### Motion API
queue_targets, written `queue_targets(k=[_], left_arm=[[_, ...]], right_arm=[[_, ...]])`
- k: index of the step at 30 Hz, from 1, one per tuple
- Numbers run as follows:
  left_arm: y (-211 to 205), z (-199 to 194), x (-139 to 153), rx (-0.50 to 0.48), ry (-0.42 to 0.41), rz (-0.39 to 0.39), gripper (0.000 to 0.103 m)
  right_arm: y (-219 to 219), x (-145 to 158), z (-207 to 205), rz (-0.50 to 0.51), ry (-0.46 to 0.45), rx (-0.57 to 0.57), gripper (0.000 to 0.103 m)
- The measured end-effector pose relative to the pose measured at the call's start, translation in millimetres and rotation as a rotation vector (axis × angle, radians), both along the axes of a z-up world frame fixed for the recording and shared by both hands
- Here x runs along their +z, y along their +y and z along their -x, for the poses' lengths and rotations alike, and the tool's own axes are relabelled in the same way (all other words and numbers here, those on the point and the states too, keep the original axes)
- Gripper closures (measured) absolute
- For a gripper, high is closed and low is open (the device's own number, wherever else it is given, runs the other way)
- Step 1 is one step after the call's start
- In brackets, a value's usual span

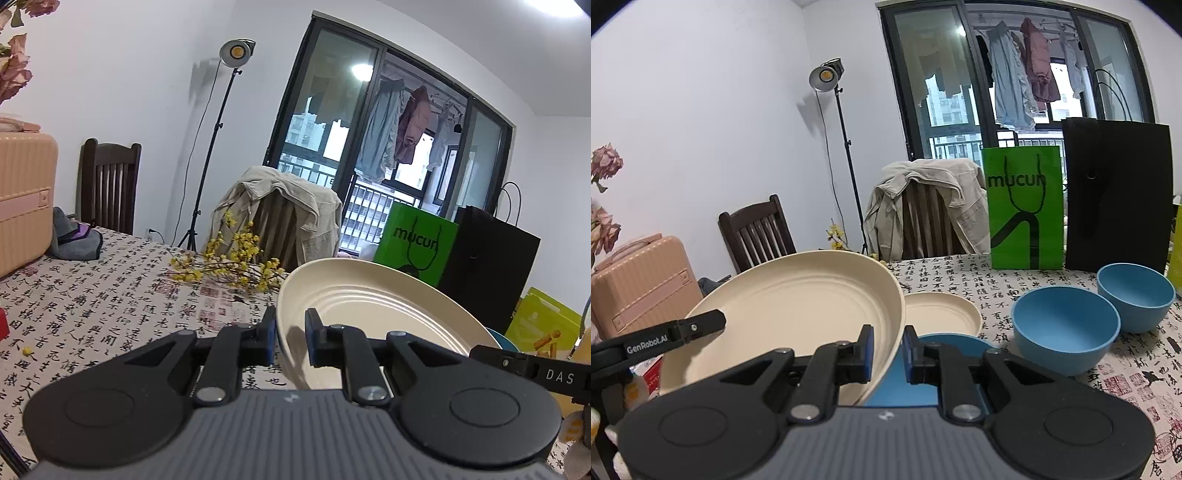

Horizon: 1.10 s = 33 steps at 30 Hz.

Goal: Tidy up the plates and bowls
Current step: 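Carry the held cream plate toward the blue bowls with both grippers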

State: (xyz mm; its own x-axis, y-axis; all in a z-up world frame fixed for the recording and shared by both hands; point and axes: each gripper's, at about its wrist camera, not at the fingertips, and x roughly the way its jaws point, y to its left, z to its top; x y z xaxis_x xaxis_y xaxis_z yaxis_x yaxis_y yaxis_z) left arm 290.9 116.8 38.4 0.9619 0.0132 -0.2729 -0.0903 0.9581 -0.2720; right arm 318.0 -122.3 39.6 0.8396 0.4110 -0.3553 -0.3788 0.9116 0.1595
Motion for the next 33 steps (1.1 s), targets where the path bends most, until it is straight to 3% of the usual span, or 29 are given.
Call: queue_targets(k=[33], left_arm=[[-56,-7,-9,-0.134,-0.004,0.0,0.087]], right_arm=[[-71,-11,19,-0.059,-0.013,-0.107,0.087]])
